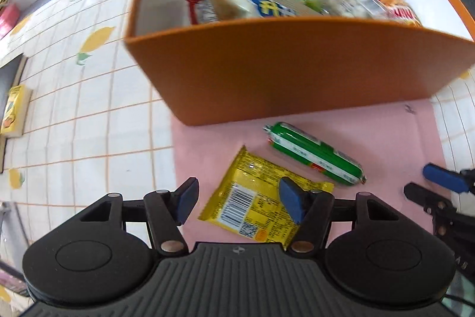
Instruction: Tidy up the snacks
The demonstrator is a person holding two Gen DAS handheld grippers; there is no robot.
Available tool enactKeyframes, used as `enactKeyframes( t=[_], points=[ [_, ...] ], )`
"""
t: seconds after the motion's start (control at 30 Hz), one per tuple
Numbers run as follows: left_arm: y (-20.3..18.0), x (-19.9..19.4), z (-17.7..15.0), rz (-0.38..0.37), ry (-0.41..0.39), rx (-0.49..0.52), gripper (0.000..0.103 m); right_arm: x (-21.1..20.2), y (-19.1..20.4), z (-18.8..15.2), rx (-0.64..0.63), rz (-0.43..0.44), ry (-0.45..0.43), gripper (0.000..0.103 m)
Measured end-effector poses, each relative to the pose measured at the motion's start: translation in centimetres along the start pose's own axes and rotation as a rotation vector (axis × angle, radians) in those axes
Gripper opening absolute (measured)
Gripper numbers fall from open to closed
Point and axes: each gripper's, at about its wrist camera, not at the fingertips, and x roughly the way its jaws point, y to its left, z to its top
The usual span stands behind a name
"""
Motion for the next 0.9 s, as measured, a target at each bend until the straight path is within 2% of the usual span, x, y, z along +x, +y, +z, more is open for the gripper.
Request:
enactKeyframes(
  t=[0.13,0.27,0.5,0.7,0.73,0.8,0.9],
  points=[
    [1.4,-0.6,-0.4,-0.08,0.054,-0.153,0.083,0.4,0.2,0.3,-0.006,0.024,-0.008,0.032],
    [2.3,-0.3,-1.6,-0.101,0.102,-0.294,0.083,1.6,0.8,1.3,-0.009,0.055,-0.027,0.033],
    [3.7,0.7,-2.5,-0.149,0.102,-0.482,0.081,3.3,3.5,2.6,-0.138,0.106,-0.079,0.032],
    [4.1,1.4,-1.7,-0.147,0.101,-0.491,0.081,3.7,4.3,3.2,-0.177,0.146,-0.121,0.032],
    [4.0,1.5,-1.5,-0.135,0.101,-0.485,0.078,3.6,4.2,3.1,-0.174,0.157,-0.124,0.032],
    [3.6,1.6,-0.9,-0.107,0.1,-0.459,0.073,3.6,4.3,2.9,-0.176,0.179,-0.13,0.032],
    [2.8,1.6,-0.1,-0.058,0.095,-0.366,0.072,2.9,4.3,2.6,-0.189,0.208,-0.142,0.032]
  ],
)
